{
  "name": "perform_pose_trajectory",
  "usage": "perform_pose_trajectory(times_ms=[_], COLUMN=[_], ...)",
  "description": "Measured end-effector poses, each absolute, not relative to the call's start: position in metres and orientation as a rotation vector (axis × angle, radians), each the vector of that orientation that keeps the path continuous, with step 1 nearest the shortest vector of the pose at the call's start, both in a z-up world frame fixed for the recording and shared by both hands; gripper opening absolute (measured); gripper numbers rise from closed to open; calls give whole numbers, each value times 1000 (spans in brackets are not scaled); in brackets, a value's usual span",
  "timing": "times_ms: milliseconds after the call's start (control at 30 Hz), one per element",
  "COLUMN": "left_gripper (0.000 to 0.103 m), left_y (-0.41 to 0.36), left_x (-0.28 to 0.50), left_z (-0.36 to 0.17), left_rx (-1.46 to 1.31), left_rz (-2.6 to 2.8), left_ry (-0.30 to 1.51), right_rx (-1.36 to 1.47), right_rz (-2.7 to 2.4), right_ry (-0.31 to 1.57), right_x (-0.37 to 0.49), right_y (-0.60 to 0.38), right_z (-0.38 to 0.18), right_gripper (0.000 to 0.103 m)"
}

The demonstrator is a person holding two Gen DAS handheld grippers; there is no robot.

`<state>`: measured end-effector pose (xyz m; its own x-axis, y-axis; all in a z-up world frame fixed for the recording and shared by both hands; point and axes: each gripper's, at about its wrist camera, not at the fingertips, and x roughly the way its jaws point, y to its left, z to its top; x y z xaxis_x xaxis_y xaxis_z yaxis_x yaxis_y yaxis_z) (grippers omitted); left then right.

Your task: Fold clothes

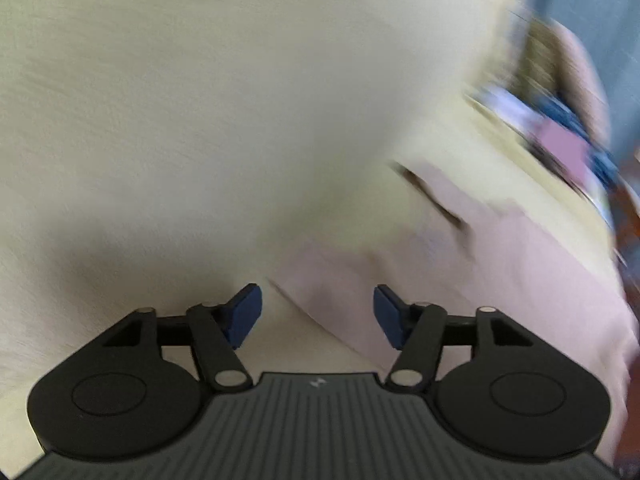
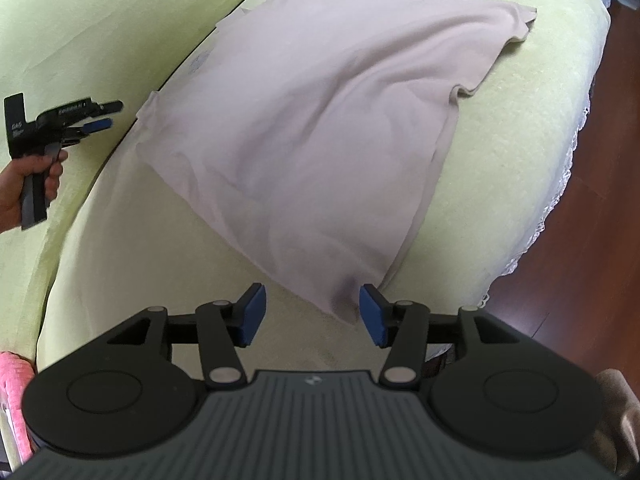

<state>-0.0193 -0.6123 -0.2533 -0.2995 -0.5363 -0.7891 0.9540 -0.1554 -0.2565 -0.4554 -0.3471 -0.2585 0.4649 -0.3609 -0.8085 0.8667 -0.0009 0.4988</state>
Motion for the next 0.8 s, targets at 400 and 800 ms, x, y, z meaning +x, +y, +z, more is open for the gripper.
perform_pose_trajectory(times_ms=[400, 800], left_gripper=[56, 44], left_y=[-585, -596], left_x=[-47, -70], left_z=[-283, -285], left_rx=[730, 955], left_rz=[-2120, -2246], left_ry=[1097, 1144], right_rx=[1189, 1215], right_rz=[-1072, -1095], right_ry=[540, 406], right_x=[-448, -451], right_y=[-330, -313], right_z=[-260, -271], right_gripper=[48, 49])
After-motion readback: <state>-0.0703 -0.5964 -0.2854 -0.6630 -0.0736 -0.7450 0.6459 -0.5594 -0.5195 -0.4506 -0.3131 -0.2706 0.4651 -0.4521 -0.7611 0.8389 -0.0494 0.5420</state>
